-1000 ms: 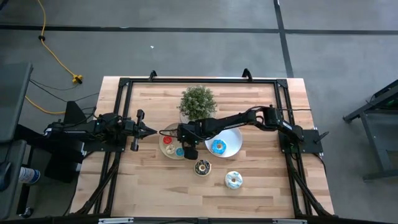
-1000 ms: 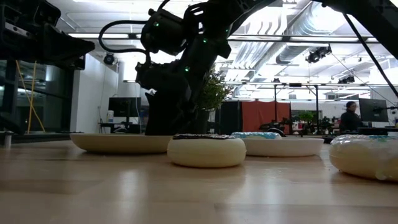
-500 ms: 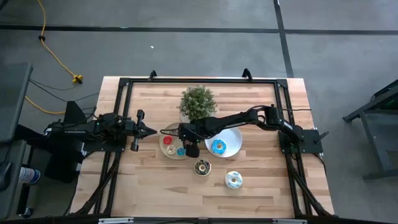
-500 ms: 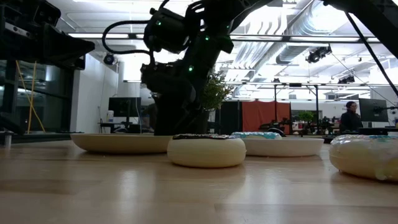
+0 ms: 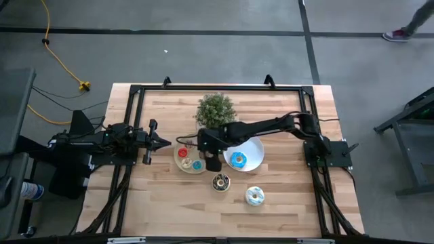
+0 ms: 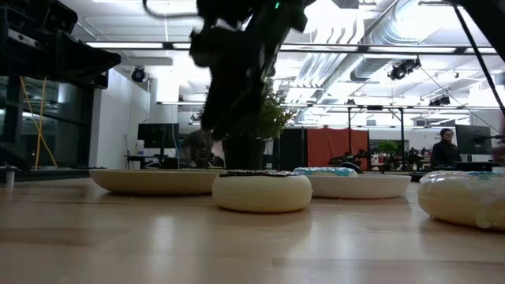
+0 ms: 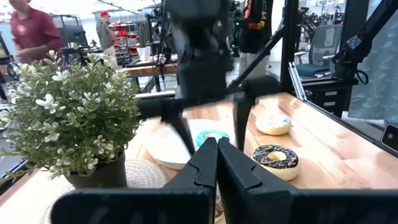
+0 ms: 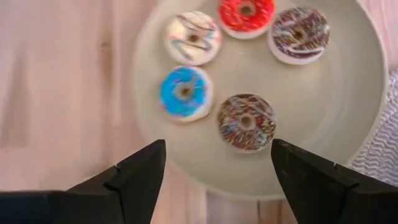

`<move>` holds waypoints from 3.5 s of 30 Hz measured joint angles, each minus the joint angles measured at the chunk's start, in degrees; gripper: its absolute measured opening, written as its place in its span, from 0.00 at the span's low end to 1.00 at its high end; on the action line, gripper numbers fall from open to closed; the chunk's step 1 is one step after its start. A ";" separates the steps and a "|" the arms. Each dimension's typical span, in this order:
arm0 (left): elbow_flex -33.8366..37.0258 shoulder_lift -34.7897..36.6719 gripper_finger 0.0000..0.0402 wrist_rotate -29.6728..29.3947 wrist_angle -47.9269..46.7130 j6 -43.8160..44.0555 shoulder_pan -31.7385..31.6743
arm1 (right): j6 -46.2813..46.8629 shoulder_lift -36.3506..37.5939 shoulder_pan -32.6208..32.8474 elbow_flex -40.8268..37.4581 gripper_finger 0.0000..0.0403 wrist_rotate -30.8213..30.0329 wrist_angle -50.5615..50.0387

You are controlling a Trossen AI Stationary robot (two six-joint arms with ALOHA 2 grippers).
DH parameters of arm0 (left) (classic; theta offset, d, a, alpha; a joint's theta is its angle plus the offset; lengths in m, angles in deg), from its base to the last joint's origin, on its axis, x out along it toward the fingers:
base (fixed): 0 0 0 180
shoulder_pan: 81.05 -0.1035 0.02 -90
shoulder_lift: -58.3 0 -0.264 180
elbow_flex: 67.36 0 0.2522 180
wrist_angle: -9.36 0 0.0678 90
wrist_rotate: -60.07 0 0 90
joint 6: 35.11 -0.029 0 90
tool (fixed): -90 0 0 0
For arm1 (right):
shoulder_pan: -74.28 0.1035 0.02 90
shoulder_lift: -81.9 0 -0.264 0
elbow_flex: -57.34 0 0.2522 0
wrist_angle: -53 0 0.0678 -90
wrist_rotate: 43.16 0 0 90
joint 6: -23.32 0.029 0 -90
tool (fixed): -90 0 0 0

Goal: Pick & Place donuts
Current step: Put the large black donut on the white plate

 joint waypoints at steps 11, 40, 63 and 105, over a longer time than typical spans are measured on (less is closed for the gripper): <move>0.00 0.00 0.00 -0.38 -0.02 -0.01 -0.01 | -9.92 7.60 3.27 0.02 0.70 4.06 -14.74; 0.00 -0.01 0.00 -0.43 0.01 0.00 0.01 | -3.42 12.76 19.32 -10.56 0.70 -2.25 -1.41; 0.00 0.00 0.00 -0.45 0.03 0.01 0.01 | -9.16 8.95 21.91 -15.31 0.70 -7.37 4.05; 0.00 -0.01 0.00 -0.45 0.01 0.01 0.01 | -6.47 -0.10 20.70 -6.23 0.70 -8.16 -2.98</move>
